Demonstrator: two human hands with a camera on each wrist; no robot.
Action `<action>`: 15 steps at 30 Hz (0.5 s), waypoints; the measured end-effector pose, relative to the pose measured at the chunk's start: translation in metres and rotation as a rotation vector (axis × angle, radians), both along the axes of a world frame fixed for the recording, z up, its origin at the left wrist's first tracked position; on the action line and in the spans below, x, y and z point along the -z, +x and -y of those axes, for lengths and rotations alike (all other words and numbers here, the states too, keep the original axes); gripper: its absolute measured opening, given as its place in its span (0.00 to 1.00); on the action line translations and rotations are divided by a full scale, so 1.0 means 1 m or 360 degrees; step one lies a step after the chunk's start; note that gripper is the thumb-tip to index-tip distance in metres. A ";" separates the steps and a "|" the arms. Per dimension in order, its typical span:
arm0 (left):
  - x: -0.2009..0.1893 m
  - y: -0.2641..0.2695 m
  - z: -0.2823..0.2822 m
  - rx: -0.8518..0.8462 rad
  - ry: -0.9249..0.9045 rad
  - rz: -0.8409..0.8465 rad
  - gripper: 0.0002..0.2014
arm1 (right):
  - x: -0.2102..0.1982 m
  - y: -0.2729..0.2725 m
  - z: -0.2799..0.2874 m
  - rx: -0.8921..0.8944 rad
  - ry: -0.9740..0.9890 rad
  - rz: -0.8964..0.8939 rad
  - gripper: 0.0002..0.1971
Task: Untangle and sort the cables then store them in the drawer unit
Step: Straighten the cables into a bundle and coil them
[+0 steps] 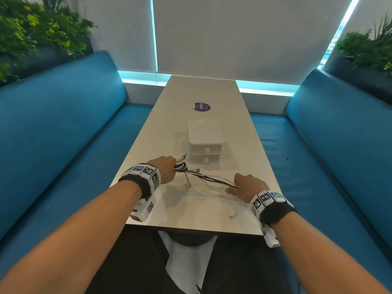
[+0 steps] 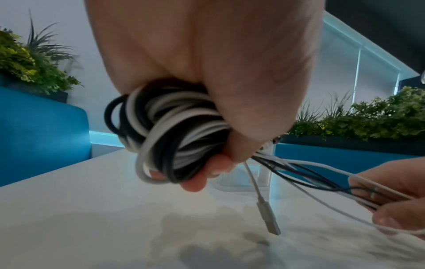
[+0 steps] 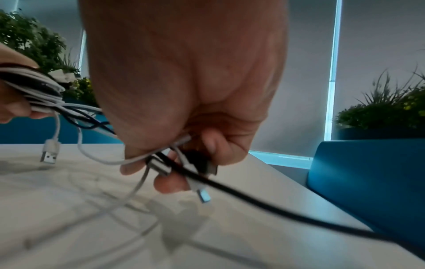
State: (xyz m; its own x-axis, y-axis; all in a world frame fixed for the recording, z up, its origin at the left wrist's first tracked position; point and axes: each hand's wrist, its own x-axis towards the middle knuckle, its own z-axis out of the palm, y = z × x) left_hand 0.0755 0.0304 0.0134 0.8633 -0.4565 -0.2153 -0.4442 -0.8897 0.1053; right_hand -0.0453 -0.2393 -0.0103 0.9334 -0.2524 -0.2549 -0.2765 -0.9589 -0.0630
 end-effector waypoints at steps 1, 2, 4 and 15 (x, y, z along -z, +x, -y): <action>-0.002 0.001 0.001 -0.0008 -0.0004 0.0008 0.02 | 0.001 0.000 0.001 0.0008 0.0021 0.0014 0.20; -0.004 0.002 0.000 -0.0019 0.0006 0.0022 0.02 | 0.003 -0.001 0.002 0.0008 0.0068 0.0035 0.19; -0.006 0.003 -0.003 -0.0046 0.0040 0.0058 0.03 | 0.005 -0.001 0.006 -0.0009 0.0192 0.0068 0.14; -0.018 0.001 0.004 -0.0001 -0.0002 0.0138 0.13 | 0.011 -0.009 0.017 0.0128 0.0063 -0.0075 0.39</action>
State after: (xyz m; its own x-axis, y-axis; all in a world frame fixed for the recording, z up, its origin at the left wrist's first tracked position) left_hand 0.0769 0.0269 0.0310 0.8789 -0.4563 -0.1388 -0.4513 -0.8898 0.0676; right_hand -0.0544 -0.2561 -0.0208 0.8971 -0.3151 -0.3096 -0.3563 -0.9305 -0.0853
